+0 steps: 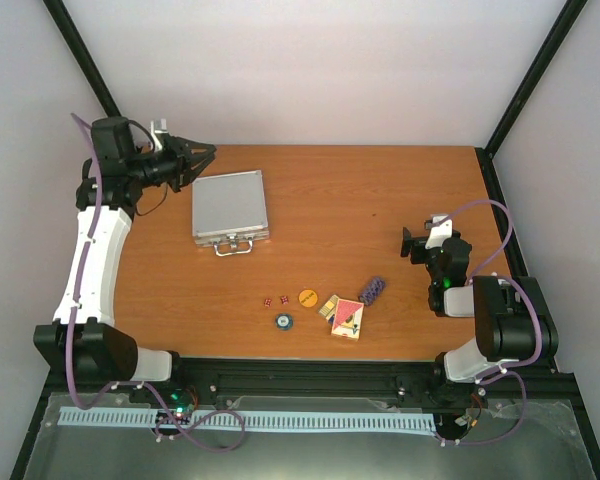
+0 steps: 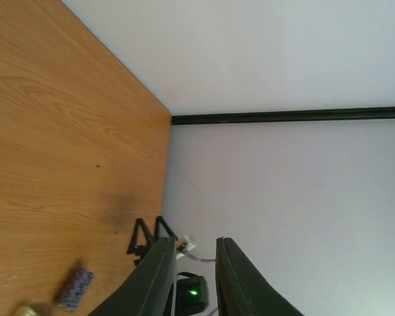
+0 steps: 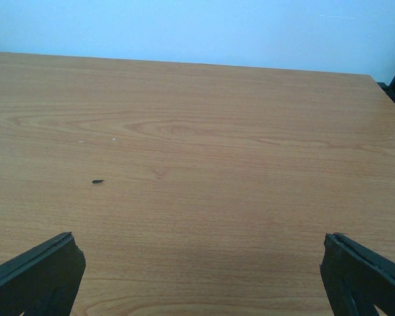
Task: Pack up texas hold em set
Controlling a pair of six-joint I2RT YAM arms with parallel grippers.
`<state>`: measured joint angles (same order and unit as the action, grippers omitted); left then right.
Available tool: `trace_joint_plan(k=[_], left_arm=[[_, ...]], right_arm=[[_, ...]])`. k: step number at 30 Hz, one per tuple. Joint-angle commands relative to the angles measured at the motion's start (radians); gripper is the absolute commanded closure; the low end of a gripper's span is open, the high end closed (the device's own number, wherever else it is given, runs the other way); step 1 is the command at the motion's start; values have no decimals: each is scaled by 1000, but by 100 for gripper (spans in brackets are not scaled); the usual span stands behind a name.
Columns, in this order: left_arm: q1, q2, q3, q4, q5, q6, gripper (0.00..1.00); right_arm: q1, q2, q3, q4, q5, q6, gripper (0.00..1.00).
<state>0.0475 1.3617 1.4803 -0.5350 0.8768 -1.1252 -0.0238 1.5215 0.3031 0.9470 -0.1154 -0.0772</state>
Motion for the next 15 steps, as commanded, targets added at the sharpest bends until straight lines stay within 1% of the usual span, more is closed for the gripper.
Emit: trace_joint_plan(k=[1,2,3,4,5,6,7,9,12,13,15], left_arm=[[-5,28,79,-193,-114,264,97],[-6,56,113,-276,-166,410,70],[-9,81,147,-342,-225,527,11],[-18,102,168,-397,-298,634,2],[-22,108,157,-410,-375,721,0],[-27,97,114,-387,-456,791,0],[-28,72,44,-316,-503,855,0],[-29,-14,-159,-86,-566,935,0],[-31,-154,-531,343,-611,1017,0],[-31,-181,-621,454,-640,1043,0],[-30,-189,-718,582,-674,1088,0]], right_arm=[[-8,0,11,62,13,7,0],[-8,0,13,62,13,7,0],[-8,0,12,62,13,7,0],[-8,0,12,62,13,7,0],[-8,0,11,62,13,6,0],[-8,1,12,62,13,7,0],[-8,0,11,62,13,7,0],[-8,0,13,62,13,7,0],[-8,0,12,62,13,6,0],[-8,1,13,61,13,7,0],[-8,0,11,62,13,8,0]])
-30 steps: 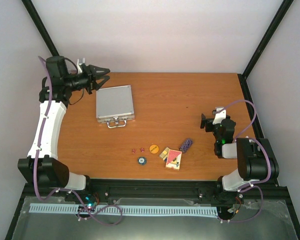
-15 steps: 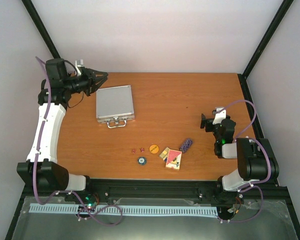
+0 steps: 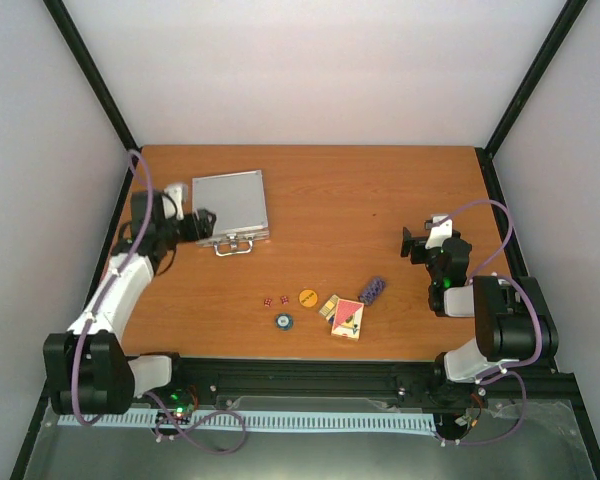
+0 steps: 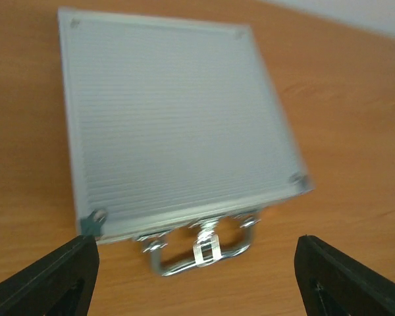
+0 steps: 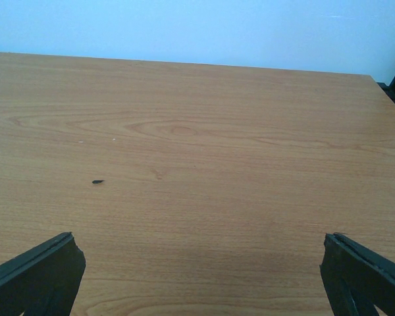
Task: Pack up texas hold em set
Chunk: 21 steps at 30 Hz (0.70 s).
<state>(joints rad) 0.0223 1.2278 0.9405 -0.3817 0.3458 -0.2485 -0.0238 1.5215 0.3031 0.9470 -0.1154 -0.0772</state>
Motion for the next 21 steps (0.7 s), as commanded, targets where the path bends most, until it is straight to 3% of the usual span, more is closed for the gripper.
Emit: trace_joint_plan(k=[1,4,9,18,21], left_arm=[[-5,-29,-196,448,-147,233,0],[-5,40,-234,492,-158,276,0],[-5,99,-345,696,-210,323,0],[-4,240,-393,921,-237,312,0],[-4,270,-390,966,-188,307,0]], right_arm=[[-8,0,12,62,13,7,0],[-8,0,11,62,15,7,0],[-8,1,11,62,13,7,0],[-7,0,13,62,14,7,0],[-8,0,13,61,14,7,0]])
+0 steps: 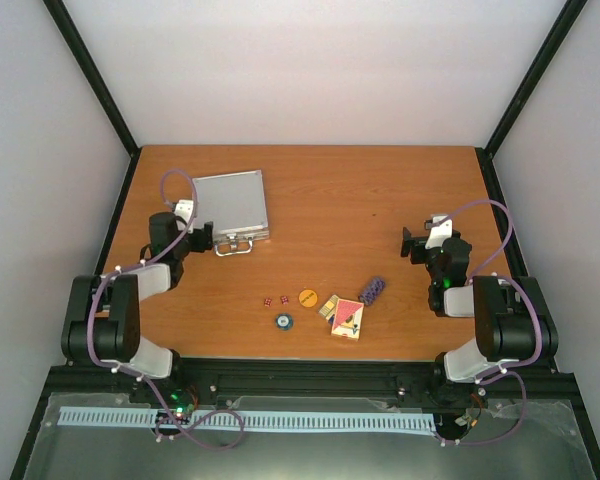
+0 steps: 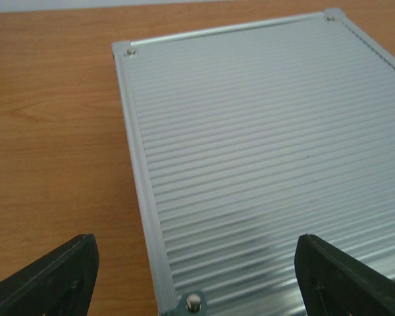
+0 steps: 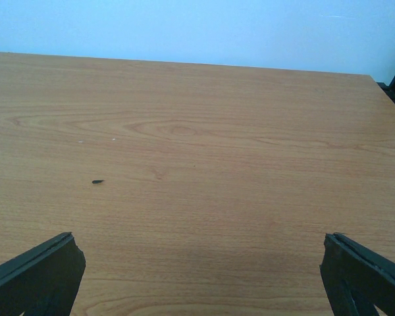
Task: Pack up texas hold em set
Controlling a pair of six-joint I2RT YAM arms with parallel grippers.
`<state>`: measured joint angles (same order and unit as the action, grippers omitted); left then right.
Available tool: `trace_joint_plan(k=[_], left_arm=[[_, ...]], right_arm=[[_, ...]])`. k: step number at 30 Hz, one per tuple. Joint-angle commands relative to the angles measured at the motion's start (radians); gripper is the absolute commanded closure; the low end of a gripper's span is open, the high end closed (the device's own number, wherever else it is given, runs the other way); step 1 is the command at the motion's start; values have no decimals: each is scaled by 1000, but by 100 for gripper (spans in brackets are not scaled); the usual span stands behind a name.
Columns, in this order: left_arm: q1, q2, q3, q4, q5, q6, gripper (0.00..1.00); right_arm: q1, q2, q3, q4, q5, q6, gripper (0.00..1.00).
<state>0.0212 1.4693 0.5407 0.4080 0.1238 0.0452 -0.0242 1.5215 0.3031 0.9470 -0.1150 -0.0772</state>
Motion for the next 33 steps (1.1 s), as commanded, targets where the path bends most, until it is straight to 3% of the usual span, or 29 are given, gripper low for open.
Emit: trace_joint_plan(k=[1,11,17,21,33], left_arm=[[-3,35,8,187,25,9,0],[26,74,50,151,41,-22,0],[26,53,-191,568,-7,-42,0],[36,56,-151,481,-64,-80,0],[36,57,-154,495,-65,-81,0]], right_arm=[[-8,0,12,61,14,7,0],[-7,0,13,61,15,6,0],[-7,1,13,61,13,6,0],[-8,1,13,61,14,7,0],[-7,0,14,59,14,6,0]])
